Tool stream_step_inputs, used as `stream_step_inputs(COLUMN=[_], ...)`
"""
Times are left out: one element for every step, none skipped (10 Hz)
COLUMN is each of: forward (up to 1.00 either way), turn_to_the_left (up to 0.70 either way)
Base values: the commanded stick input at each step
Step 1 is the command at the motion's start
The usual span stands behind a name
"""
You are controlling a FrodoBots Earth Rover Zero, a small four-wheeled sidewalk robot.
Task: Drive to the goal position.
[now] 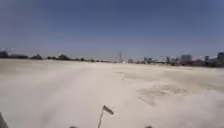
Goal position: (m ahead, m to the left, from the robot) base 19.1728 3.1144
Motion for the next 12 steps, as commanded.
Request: stream_step_inputs(forward=[0.70, 0.70, 0.70, 0.70, 0.70, 0.70, 0.70, 0.70, 0.70, 0.70, 0.70, 0.70], turn_to_the_left=[0.00, 0.00, 0.00, 0.00, 0.00, 0.00, 0.00, 0.00, 0.00, 0.00, 0.00, 0.00])
